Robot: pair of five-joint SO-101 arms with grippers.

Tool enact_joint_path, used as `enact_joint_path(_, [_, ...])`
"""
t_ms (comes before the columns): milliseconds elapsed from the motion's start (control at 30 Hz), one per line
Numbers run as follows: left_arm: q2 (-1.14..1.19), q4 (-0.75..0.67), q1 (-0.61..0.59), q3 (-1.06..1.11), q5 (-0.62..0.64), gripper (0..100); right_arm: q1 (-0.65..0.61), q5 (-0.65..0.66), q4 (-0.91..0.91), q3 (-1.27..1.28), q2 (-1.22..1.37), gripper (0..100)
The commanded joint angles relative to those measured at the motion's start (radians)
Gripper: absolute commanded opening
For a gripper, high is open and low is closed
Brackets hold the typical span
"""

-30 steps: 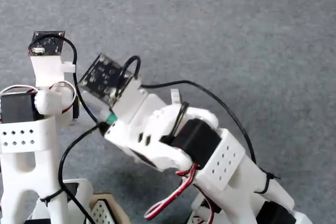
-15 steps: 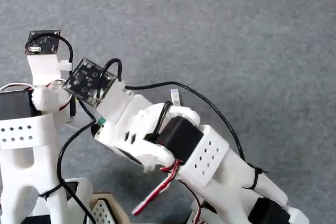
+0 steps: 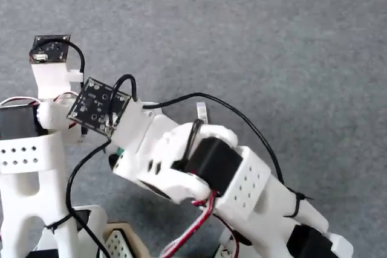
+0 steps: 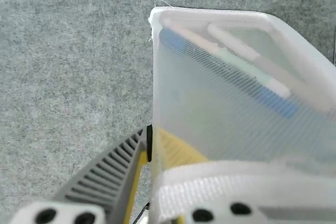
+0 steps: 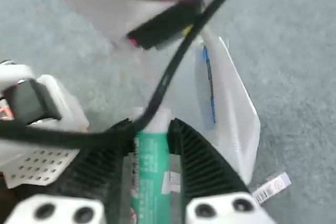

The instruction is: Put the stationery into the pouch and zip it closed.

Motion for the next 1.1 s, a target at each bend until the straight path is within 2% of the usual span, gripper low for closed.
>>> enact_joint_path(0, [-0.005, 0.011, -0.012, -0.007, 0.012, 3, -0.032, 0.009, 0.006, -0.071, -0.033, 1.2])
enact_joint_path(400, [-0.009, 0.011, -0.01, -0.007, 0.012, 3, -0.034, 0.017, -0.091, -0.102, 0.021, 1.2])
enact_joint_path(733, [-0.011, 0.011, -0.01, -0.005, 0.012, 3, 0.132, 0.017, -0.14, -0.102, 0.151, 1.2])
enact_joint_path(1067, [-0.011, 0.011, -0.008, -0.005, 0.012, 3, 0.155, 0.017, -0.137, -0.048, 0.171, 1.2])
